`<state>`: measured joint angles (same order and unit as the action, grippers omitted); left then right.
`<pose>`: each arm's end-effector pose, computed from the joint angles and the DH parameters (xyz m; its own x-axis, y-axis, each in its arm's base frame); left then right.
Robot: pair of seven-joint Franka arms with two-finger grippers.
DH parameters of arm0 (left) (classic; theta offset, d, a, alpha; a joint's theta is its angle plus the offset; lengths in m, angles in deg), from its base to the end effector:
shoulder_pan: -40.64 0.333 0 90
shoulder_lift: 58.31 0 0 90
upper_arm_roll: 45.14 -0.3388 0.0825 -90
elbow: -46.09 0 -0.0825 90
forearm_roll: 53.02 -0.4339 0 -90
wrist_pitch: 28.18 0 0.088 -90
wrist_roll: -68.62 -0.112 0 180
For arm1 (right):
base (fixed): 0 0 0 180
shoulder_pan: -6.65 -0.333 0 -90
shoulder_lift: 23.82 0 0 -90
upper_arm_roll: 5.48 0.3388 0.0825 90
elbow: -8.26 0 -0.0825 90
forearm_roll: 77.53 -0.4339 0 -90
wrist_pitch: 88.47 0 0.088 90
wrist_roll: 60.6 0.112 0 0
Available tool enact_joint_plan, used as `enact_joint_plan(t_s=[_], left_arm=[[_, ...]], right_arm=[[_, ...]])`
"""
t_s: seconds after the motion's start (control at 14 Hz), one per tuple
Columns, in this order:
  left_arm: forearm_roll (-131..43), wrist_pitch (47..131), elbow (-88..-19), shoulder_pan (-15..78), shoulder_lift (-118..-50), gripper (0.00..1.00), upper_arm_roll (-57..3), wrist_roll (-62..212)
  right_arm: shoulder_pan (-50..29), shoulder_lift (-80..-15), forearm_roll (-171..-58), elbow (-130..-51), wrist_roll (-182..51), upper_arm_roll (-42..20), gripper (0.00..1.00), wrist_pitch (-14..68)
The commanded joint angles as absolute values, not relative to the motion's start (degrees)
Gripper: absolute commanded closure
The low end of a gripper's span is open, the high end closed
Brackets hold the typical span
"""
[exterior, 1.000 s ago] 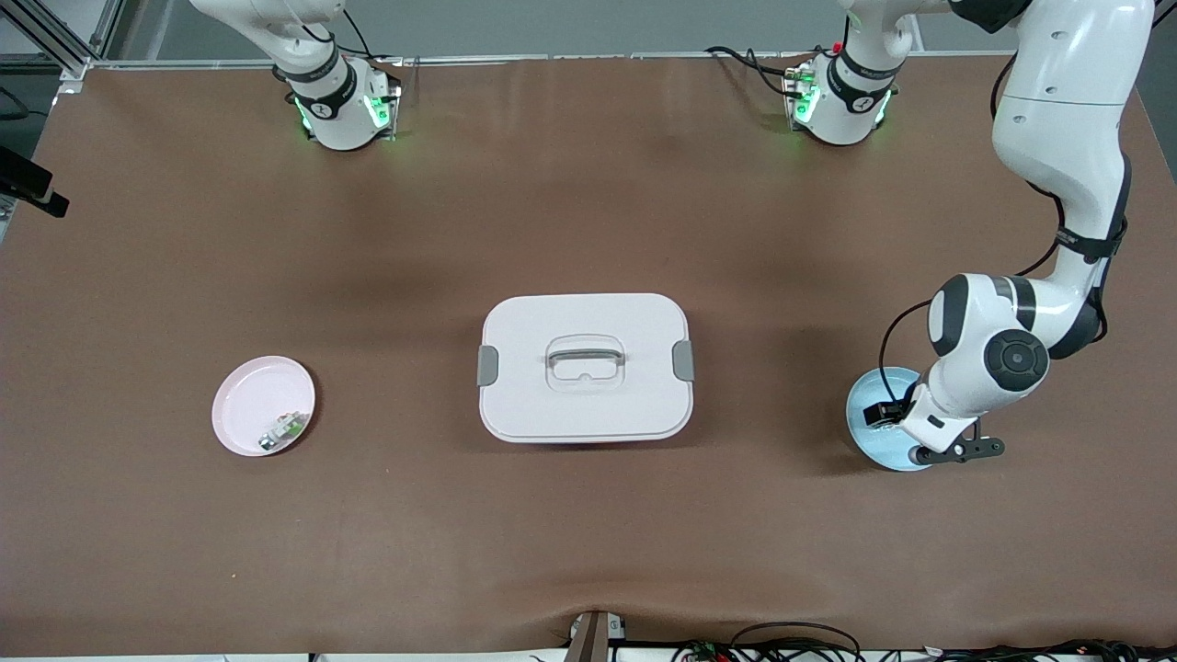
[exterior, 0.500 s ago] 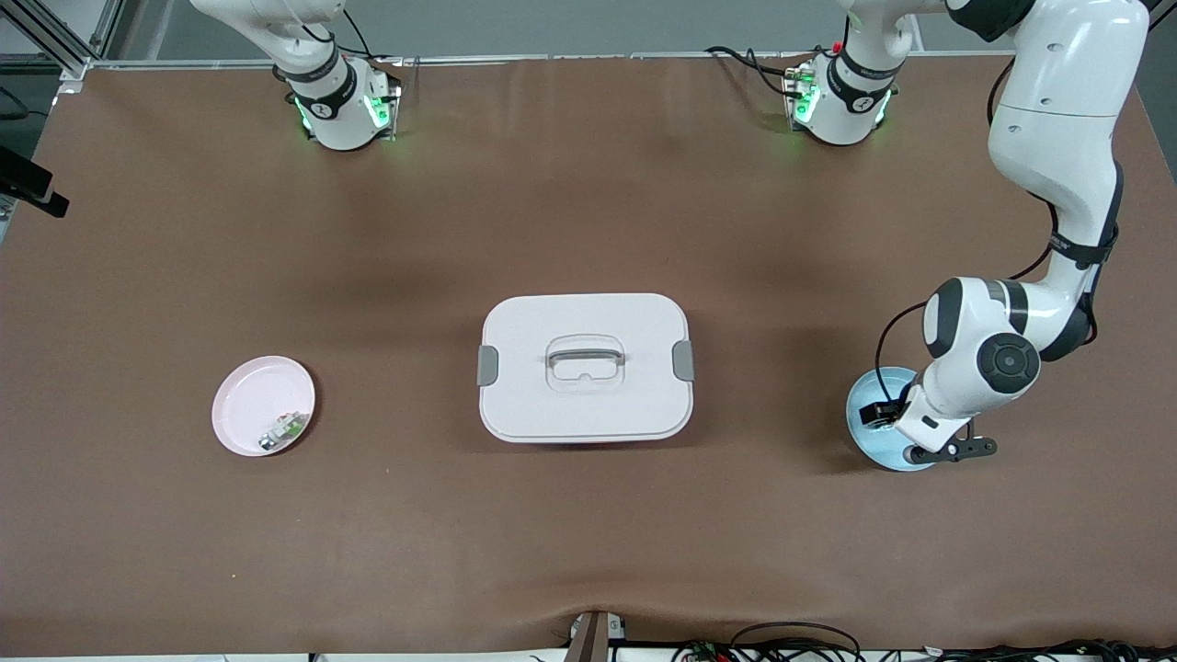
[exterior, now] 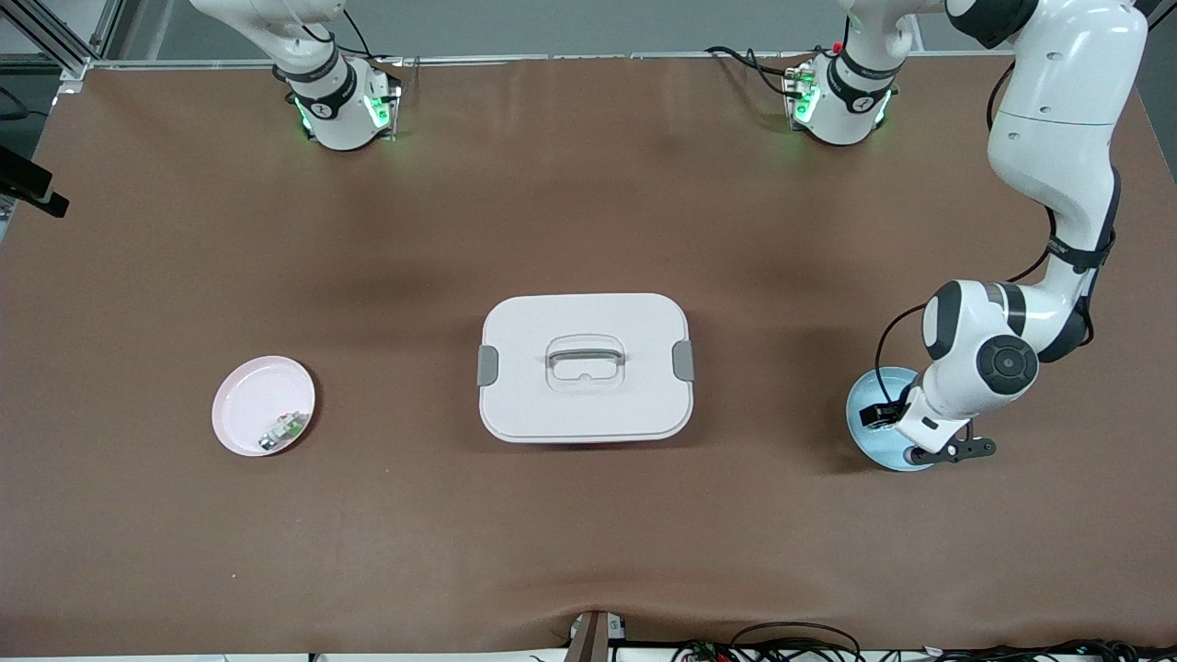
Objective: Transfer orange switch to right arm and place
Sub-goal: 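Close the left gripper on the black-orange switch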
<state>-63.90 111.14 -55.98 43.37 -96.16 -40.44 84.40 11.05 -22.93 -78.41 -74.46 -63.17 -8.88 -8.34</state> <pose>0.7025 -0.0196 0.1595 0.9936 0.1129 0.0096 0.1133 -0.9909 -0.0723 0.5745 -0.0771 0.7018 0.9957 -0.0884 -0.0289 -0.0890 -0.9959 -0.0174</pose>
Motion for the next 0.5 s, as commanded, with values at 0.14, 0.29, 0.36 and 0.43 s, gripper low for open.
enact_joint_plan(t_s=[0.14, 0.29, 0.36, 0.43], left_arm=[[-65.1, 112.0, -56.9, 43.9, -96.0, 0.00, -39.9, 85.2], [-65.1, 112.3, -56.9, 44.0, -96.0, 0.00, -39.9, 85.2], [-65.1, 112.8, -56.9, 44.0, -96.0, 0.00, -39.9, 85.2], [-65.1, 113.0, -56.9, 44.0, -96.1, 0.00, -39.9, 85.2]], right_arm=[[12.1, -23.5, -78.4, -73.5, -62.5, -8.2, 0.00, -8.8], [12.0, -23.5, -78.4, -73.5, -62.5, -8.2, 0.00, -9.0], [12.0, -23.5, -78.4, -73.5, -62.5, -8.2, 0.00, -9.0], [11.9, -23.5, -78.4, -73.5, -62.5, -8.2, 0.00, -9.0]])
